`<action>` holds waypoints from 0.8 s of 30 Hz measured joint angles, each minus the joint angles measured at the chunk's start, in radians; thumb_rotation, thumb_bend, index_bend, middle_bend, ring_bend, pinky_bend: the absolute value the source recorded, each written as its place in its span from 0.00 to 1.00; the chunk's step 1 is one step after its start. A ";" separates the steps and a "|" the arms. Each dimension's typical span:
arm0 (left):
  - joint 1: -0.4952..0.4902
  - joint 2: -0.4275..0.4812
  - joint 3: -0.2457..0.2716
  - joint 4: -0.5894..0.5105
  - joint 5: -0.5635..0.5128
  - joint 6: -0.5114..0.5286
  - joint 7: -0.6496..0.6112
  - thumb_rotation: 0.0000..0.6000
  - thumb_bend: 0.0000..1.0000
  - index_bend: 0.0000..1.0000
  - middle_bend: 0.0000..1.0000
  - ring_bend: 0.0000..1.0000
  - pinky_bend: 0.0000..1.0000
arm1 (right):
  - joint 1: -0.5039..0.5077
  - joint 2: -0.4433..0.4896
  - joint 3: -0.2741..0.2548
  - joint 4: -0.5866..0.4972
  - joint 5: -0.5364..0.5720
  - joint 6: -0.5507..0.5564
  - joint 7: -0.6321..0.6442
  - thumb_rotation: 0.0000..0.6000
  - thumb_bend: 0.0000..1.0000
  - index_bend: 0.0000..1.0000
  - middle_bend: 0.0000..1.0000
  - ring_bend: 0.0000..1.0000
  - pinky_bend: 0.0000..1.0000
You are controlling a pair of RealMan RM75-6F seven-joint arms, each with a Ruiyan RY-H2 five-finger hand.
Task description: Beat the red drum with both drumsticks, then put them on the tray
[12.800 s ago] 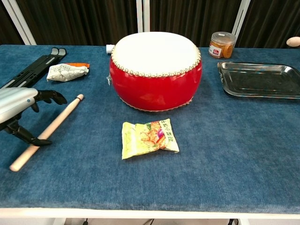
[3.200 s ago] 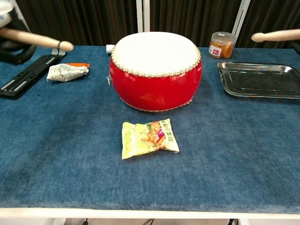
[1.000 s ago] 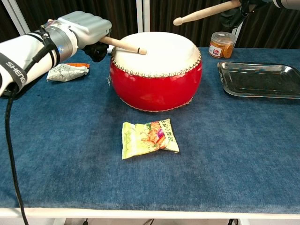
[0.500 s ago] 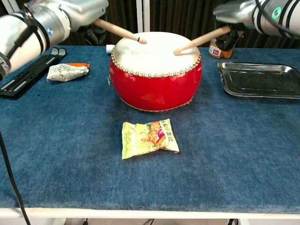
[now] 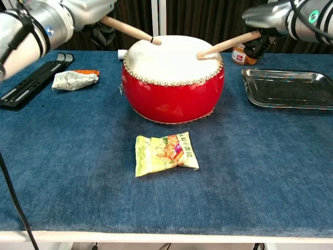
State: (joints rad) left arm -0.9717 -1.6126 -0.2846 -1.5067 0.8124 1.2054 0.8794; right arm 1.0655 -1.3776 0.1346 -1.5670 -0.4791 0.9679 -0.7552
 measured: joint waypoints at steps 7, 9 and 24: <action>0.023 0.030 -0.017 -0.030 0.027 0.020 -0.066 1.00 0.57 1.00 1.00 0.97 1.00 | -0.048 0.028 0.015 -0.026 -0.054 0.017 0.093 1.00 0.88 1.00 1.00 1.00 1.00; 0.033 0.035 -0.008 -0.028 0.054 0.032 -0.078 1.00 0.57 1.00 1.00 0.97 1.00 | -0.091 0.079 0.019 -0.056 -0.111 0.027 0.181 1.00 0.88 1.00 1.00 1.00 1.00; 0.131 0.093 0.028 -0.077 0.152 0.083 -0.202 1.00 0.58 1.00 1.00 0.97 1.00 | -0.337 0.194 -0.046 0.153 -0.390 -0.017 0.542 1.00 0.75 1.00 1.00 1.00 0.96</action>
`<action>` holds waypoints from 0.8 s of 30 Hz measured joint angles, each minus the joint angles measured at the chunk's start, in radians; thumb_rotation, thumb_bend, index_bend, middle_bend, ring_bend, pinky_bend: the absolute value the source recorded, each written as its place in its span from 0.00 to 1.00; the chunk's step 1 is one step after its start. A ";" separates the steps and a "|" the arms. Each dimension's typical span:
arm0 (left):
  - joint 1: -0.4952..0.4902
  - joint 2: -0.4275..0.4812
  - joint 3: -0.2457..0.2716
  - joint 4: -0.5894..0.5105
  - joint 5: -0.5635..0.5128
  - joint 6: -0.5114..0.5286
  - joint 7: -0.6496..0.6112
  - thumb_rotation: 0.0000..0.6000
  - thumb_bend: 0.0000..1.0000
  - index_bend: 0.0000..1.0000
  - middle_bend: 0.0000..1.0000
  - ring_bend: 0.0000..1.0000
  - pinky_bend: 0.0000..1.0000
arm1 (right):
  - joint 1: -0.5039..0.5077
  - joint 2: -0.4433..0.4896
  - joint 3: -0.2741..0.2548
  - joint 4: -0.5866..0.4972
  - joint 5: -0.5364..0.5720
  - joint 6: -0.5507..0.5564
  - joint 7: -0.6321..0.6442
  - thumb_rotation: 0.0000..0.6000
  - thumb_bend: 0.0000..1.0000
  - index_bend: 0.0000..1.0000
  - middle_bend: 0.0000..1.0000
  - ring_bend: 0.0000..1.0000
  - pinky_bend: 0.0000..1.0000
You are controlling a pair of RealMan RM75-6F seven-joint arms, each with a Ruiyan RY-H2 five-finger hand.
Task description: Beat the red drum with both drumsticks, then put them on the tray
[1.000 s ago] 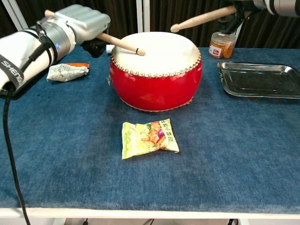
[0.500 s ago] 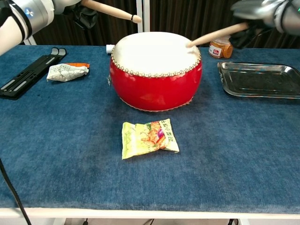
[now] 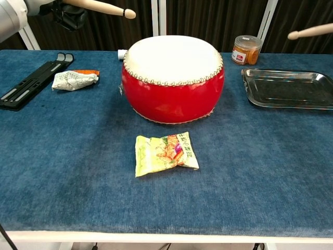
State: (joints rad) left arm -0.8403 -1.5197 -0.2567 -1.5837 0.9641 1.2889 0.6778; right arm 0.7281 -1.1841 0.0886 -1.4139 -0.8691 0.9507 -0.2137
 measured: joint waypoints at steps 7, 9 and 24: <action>0.022 0.010 0.006 -0.013 0.005 0.014 0.011 1.00 0.57 1.00 1.00 0.97 1.00 | 0.010 -0.147 -0.006 0.233 -0.027 -0.169 0.031 1.00 0.48 1.00 0.90 0.83 0.75; 0.029 0.016 0.004 -0.020 0.002 0.016 0.011 1.00 0.58 1.00 1.00 0.97 1.00 | 0.025 -0.194 -0.002 0.284 -0.020 -0.209 0.025 1.00 0.45 0.96 0.83 0.74 0.71; 0.057 0.038 -0.005 -0.053 0.022 0.036 0.005 1.00 0.58 1.00 1.00 0.97 1.00 | 0.079 -0.313 0.031 0.407 0.126 -0.303 -0.104 1.00 0.30 0.34 0.37 0.26 0.34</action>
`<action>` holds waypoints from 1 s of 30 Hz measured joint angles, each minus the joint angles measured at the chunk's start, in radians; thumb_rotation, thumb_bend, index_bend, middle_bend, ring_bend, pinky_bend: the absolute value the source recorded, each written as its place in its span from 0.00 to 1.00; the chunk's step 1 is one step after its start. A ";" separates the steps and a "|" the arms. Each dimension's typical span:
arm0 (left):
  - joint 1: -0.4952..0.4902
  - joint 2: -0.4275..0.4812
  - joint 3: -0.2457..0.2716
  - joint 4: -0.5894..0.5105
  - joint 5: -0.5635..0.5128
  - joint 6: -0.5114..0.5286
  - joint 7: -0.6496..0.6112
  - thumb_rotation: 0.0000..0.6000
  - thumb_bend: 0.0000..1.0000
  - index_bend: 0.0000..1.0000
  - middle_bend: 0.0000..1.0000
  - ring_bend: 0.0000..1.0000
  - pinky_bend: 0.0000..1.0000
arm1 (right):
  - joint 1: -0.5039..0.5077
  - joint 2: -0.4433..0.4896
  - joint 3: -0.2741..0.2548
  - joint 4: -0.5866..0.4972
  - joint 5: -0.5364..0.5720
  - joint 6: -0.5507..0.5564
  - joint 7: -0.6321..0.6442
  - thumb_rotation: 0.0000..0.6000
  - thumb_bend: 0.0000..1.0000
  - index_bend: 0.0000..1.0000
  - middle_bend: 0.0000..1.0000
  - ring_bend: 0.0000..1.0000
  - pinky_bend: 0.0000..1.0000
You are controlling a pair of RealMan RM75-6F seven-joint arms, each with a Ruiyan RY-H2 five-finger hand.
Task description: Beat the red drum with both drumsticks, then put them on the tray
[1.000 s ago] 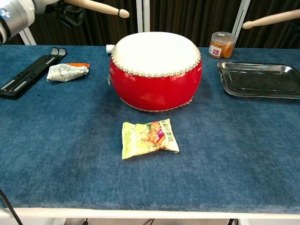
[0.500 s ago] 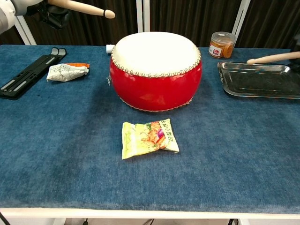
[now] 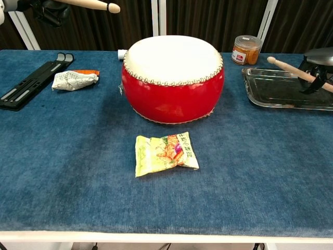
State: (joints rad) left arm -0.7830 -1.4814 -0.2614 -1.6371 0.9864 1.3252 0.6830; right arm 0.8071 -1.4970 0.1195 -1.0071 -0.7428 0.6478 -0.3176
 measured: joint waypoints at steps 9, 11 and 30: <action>0.001 -0.002 -0.019 -0.004 -0.010 -0.015 -0.014 1.00 0.57 1.00 1.00 0.97 1.00 | 0.000 0.041 0.000 -0.075 0.094 0.037 -0.083 1.00 0.21 0.16 0.27 0.16 0.25; -0.002 -0.003 -0.029 -0.006 -0.023 -0.023 -0.016 1.00 0.57 1.00 1.00 0.97 1.00 | -0.003 0.068 0.005 -0.121 0.098 0.060 -0.087 1.00 0.20 0.14 0.26 0.16 0.25; -0.122 -0.093 -0.103 -0.055 -0.180 -0.091 0.076 1.00 0.57 0.97 1.00 0.95 1.00 | -0.069 0.471 0.141 -0.910 -0.077 0.335 -0.029 1.00 0.21 0.27 0.41 0.25 0.36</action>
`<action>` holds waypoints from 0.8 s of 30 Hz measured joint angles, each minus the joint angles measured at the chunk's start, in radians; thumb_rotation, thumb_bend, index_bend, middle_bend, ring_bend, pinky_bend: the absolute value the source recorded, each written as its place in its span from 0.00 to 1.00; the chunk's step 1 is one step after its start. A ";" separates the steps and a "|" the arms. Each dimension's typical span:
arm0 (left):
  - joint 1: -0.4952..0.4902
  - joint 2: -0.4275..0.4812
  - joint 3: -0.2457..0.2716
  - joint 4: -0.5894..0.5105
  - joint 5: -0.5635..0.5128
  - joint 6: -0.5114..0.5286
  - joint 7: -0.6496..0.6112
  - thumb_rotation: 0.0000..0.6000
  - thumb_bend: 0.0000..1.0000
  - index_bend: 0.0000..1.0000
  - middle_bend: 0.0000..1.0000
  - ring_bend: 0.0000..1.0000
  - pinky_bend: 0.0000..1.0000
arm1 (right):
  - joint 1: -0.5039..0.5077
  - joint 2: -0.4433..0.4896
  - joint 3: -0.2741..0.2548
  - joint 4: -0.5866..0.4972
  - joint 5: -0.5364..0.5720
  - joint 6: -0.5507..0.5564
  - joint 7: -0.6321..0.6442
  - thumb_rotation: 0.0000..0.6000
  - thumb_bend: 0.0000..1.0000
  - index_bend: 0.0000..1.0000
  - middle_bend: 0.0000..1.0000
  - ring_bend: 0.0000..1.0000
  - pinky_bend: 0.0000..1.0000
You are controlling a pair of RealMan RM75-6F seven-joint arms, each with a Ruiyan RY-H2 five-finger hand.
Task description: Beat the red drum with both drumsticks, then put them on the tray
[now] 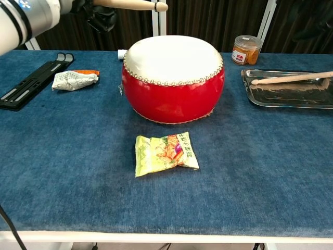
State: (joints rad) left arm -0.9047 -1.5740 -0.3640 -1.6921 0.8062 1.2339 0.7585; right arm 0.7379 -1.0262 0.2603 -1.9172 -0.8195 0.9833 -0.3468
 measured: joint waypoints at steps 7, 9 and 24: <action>-0.059 -0.046 -0.018 0.002 -0.065 0.010 0.074 1.00 0.56 0.96 0.99 0.95 1.00 | 0.091 -0.021 0.053 -0.110 0.104 0.066 -0.104 1.00 0.21 0.33 0.45 0.28 0.38; -0.071 -0.054 -0.022 0.001 -0.092 0.014 0.096 1.00 0.56 0.96 0.98 0.94 1.00 | 0.128 -0.045 0.061 -0.123 0.161 0.087 -0.151 1.00 0.21 0.33 0.45 0.28 0.39; -0.156 -0.117 -0.046 0.027 -0.185 0.101 0.202 1.00 0.56 0.95 0.98 0.94 1.00 | 0.343 -0.325 0.121 -0.080 0.405 0.296 -0.334 1.00 0.21 0.41 0.50 0.31 0.40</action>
State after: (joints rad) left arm -1.0604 -1.6907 -0.4104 -1.6647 0.6212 1.3350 0.9602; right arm 1.0809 -1.3515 0.3811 -1.9968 -0.4146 1.2789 -0.6803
